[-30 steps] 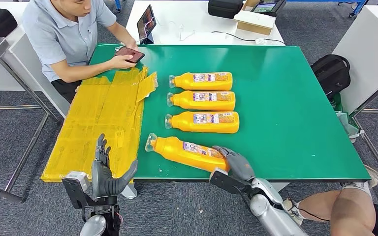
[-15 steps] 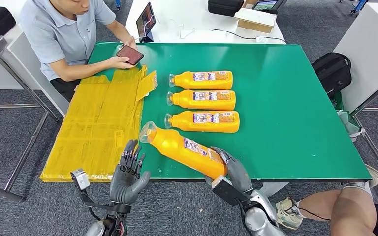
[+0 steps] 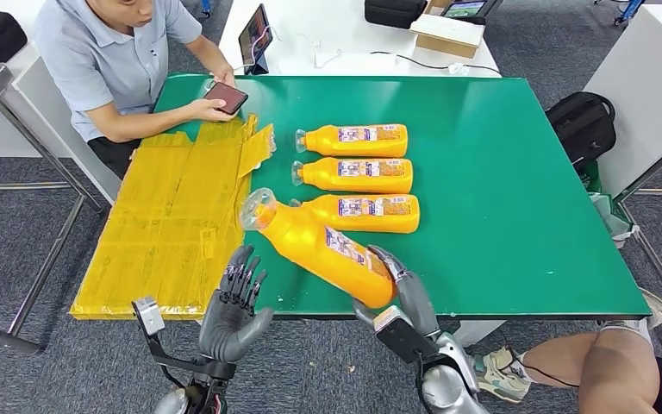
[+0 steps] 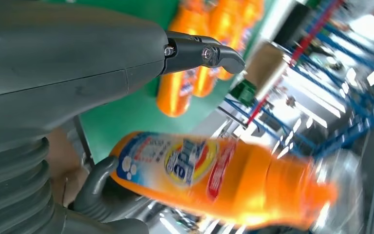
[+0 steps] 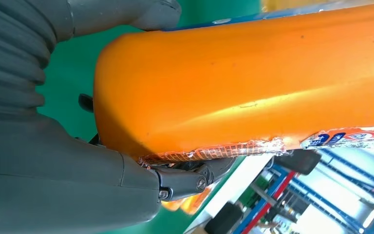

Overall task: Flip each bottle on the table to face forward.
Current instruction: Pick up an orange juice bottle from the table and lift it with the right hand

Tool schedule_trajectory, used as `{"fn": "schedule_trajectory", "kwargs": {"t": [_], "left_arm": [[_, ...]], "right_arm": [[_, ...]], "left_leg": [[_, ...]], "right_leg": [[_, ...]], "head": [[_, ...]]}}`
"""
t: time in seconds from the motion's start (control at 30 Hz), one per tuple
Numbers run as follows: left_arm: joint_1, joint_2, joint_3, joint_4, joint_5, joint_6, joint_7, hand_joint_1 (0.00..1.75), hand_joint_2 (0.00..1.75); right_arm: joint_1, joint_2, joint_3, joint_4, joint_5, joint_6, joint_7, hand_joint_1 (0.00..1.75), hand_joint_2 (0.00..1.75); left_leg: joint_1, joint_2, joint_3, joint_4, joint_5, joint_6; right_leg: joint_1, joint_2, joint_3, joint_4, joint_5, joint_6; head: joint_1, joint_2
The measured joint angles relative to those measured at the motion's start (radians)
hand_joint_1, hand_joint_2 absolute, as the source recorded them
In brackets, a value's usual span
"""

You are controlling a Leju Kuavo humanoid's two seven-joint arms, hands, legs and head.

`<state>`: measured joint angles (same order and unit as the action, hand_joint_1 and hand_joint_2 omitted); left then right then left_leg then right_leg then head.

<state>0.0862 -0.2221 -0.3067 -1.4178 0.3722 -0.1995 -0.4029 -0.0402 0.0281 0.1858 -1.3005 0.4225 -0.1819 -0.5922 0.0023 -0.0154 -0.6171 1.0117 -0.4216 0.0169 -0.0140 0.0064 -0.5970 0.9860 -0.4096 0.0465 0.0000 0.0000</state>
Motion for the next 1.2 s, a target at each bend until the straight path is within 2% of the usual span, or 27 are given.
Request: {"fn": "schedule_trajectory", "kwargs": {"t": [0.07, 0.17, 0.27, 0.47, 0.73, 1.2], "left_arm": [[-0.001, 0.002, -0.017, -0.013, -0.069, 0.015, -0.026, 0.0, 1.75], [-0.009, 0.004, -0.034, -0.023, -0.143, 0.092, -0.002, 0.0, 1.75], [-0.034, 0.003, -0.034, -0.016, -0.144, 0.15, 0.03, 0.0, 1.75], [-0.098, 0.003, -0.019, -0.008, -0.178, 0.209, -0.007, 0.0, 1.75], [-0.104, 0.003, -0.02, -0.046, -0.067, 0.182, 0.037, 0.0, 1.75], [-0.068, 0.003, -0.013, -0.142, -0.022, 0.195, 0.003, 0.0, 1.75]], "right_arm": [[0.0, 0.01, 0.007, -0.005, 0.003, 0.013, 0.0, 1.75, 1.75], [-0.002, 0.032, 0.038, -0.005, 0.041, 0.001, -0.005, 1.75, 1.75], [-0.013, 0.061, 0.096, -0.004, 0.066, -0.017, -0.008, 1.75, 1.75], [-0.074, 0.108, 0.203, 0.029, 0.04, -0.033, -0.002, 1.75, 1.75], [-0.138, 0.137, 0.288, 0.128, 0.017, -0.106, -0.012, 1.75, 1.75], [-0.15, 0.149, 0.343, 0.231, 0.019, -0.124, -0.017, 1.75, 1.75]], "left_leg": [[0.0, 0.0, 0.0, 0.0, 0.0, 0.0], [0.0, 0.0, 0.0, 0.0, 0.0, 0.0], [0.0, 0.0, 0.0, 0.0, 0.001, -0.001], [0.001, 0.0, 0.0, 0.0, 0.002, -0.002], [0.001, 0.001, 0.0, 0.0, 0.002, -0.002], [0.001, 0.001, -0.001, 0.0, 0.002, -0.002]], "right_leg": [[0.0, 0.0, 0.0, 0.0, 0.0, 0.0], [0.0, 0.0, 0.0, 0.0, 0.0, 0.0], [0.0, 0.0, 0.0, 0.0, 0.0, 0.0], [0.0, 0.0, 0.0, 0.001, 0.0, 0.0], [0.0, 0.0, -0.001, 0.001, 0.0, 0.0], [0.0, 0.0, -0.002, 0.001, 0.0, 0.0]], "head": [[0.0, 0.0], [0.0, 0.0], [0.0, 0.0], [0.0, 0.0], [0.0, 0.0], [0.0, 0.0]]}}
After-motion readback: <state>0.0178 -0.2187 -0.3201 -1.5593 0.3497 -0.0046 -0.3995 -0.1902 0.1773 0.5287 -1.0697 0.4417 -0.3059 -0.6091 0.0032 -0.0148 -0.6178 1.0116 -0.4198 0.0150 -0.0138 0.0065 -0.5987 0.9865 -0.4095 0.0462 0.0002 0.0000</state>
